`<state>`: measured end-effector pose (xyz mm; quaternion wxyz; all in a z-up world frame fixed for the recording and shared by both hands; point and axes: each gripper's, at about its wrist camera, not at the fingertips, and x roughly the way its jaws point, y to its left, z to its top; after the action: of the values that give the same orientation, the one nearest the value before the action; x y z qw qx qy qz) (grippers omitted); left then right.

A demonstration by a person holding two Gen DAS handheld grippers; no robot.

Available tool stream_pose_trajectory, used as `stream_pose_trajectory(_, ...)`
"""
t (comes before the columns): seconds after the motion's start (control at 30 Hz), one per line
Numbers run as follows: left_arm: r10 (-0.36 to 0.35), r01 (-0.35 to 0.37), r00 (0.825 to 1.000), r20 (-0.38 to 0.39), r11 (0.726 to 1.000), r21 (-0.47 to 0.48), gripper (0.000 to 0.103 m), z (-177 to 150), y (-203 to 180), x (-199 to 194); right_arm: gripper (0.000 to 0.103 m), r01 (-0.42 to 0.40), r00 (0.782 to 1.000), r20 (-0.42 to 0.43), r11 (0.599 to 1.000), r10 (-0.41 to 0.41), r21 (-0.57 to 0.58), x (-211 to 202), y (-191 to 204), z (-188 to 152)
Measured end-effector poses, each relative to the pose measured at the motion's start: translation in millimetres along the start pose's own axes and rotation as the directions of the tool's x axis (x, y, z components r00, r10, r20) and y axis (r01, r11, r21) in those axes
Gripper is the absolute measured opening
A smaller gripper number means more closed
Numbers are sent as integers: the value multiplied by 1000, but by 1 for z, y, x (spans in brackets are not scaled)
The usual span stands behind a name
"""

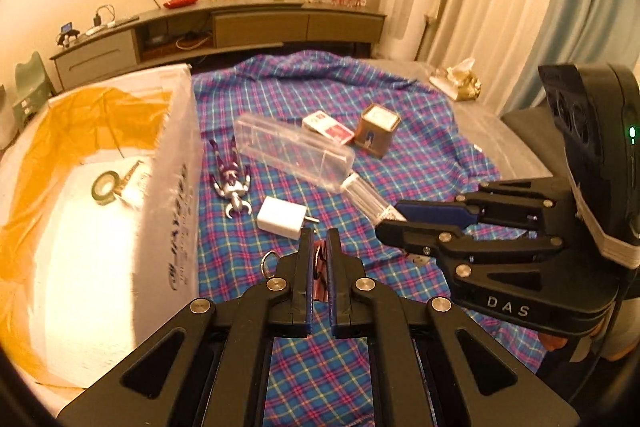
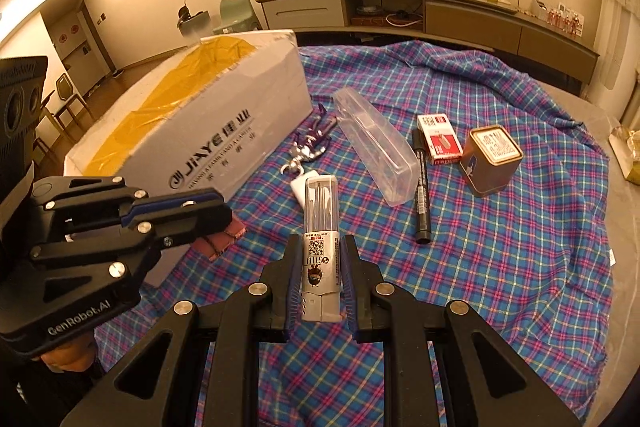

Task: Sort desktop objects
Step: 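Carry the binder clip and the tube over the white box with both tools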

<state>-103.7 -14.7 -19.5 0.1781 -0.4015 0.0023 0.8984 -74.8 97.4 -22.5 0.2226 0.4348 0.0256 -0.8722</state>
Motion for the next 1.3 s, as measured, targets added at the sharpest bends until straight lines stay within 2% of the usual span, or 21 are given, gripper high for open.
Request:
stream_pose_trajectory(0.27, 19, -17, 999, 51, 999, -39, 5, 9, 17, -30, 20, -2, 1000, 30, 1000, 3, -17, -19, 22, 3)
stream_pose_trajectory(0.5, 33, -26, 996, 89, 997, -77, 5, 15, 37, -56, 20, -19, 998, 64, 998, 23, -61, -35, 60, 14)
stream_pose_trajectory(0.87, 65, -47, 989, 136, 990, -135, 5, 13, 72, -89, 20, -18, 998, 63, 992, 26, -126, -34, 107, 35)
stream_pose_trajectory(1.3, 93, -58, 985, 148, 972, -226, 5, 14, 117, -97, 20, -7, 999, 45, 988, 14, -154, -31, 136, 61)
